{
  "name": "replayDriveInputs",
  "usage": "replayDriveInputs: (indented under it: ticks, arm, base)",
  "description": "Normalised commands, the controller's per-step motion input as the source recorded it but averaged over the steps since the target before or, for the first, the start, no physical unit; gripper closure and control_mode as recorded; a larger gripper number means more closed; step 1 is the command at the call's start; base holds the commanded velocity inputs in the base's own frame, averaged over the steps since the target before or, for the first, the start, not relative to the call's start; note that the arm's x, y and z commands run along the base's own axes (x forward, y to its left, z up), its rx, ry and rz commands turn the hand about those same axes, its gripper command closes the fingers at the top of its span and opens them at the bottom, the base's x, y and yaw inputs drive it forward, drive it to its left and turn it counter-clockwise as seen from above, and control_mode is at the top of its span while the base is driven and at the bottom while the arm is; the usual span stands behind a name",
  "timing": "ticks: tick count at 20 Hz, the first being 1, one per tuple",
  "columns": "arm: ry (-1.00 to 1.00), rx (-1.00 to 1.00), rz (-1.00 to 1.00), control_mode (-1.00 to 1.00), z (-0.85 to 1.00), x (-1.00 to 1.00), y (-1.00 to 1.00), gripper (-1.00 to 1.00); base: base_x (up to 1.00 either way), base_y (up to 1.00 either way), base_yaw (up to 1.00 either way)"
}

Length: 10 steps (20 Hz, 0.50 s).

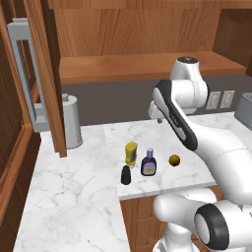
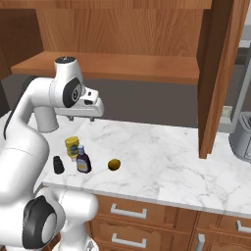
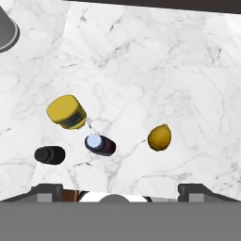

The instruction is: There are various items on the counter. Only move the condiments/shakers into the cabinet.

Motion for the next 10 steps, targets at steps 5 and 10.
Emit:
replayDriveInputs:
  ticks: [5,10]
  arm:
    - [0.00,0.00,0.00,-1.00,0.00,0.00,0.00,-1.00]
    - [0.00,0.00,0.00,-1.00,0.00,0.00,0.00,-1.00]
  base:
    - [0.00,0.00,0.00]
    - [0.00,0.00,0.00]
